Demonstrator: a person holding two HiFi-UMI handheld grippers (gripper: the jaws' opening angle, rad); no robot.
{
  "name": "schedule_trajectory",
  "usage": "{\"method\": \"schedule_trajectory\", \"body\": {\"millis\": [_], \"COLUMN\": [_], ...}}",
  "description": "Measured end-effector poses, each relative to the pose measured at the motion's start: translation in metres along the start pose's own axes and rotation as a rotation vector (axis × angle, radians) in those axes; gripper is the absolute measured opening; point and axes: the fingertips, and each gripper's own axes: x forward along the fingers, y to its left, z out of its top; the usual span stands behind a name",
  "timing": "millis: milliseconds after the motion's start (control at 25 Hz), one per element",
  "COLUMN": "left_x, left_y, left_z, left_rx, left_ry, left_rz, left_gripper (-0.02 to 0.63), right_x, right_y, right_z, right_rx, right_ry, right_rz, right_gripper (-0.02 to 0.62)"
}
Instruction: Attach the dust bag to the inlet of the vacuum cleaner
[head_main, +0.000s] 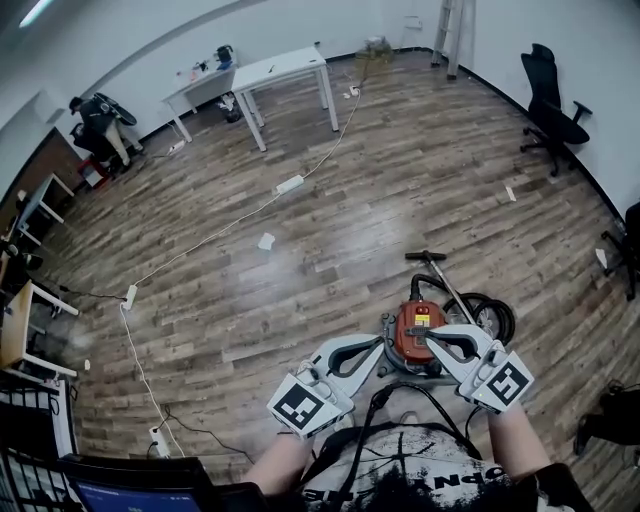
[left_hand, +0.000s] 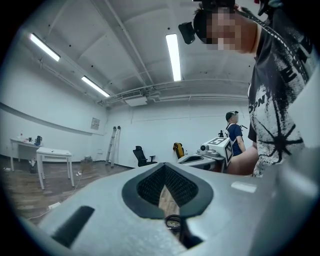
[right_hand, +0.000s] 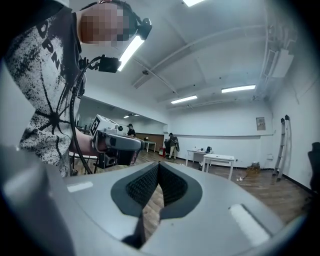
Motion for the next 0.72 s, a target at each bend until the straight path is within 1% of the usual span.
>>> {"method": "schedule_trajectory", "body": {"millis": [80,120,200,320,440,560,720], "left_x": [0.002,0.004,0.009,0.01,0.012,0.016,0.012], "left_y": [0.001,0.0,-0.002,-0.001,-0.001,-0.003,-0.005], "left_z": [-0.007,-0.008,-0.004,-0.008,-0.009,-0.003,-0.006], "left_rx": [-0.013,-0.013,0.001,0.0,0.021,0.05,0.049], "left_ry": [0.046,0.045,0.014,0.038,0.04,0.015,0.037], "left_rz": [0.006,0.002,-0.009,-0.009,-0.025,-0.036,-0.039], "left_gripper": [0.002,0.002,0.002,0.002,0.002,0.002,0.002], "right_x": [-0.001,-0.001,-0.003,-0.004,-0.004,-0.003,-0.002], "right_y": [-0.002,-0.002,-0.003,-0.004,-0.008,-0.008,-0.004], "right_z": [0.006,0.006,0.006,0.0,0.002,0.005,0.001], "right_rx": [-0.033,-0.035,-0.033,-0.037,-0.033,-0.037,-0.028], "right_ry": [-0.034,-0.037,-0.038,-0.022,-0.021,-0.03,-0.02], "right_rz": [0.001,-0.002,-0.01,-0.017,-0.018,-0.018,-0.018], "right_gripper": [0.006,0.005,0.006,0.006,0.006,0.006,0.006]}}
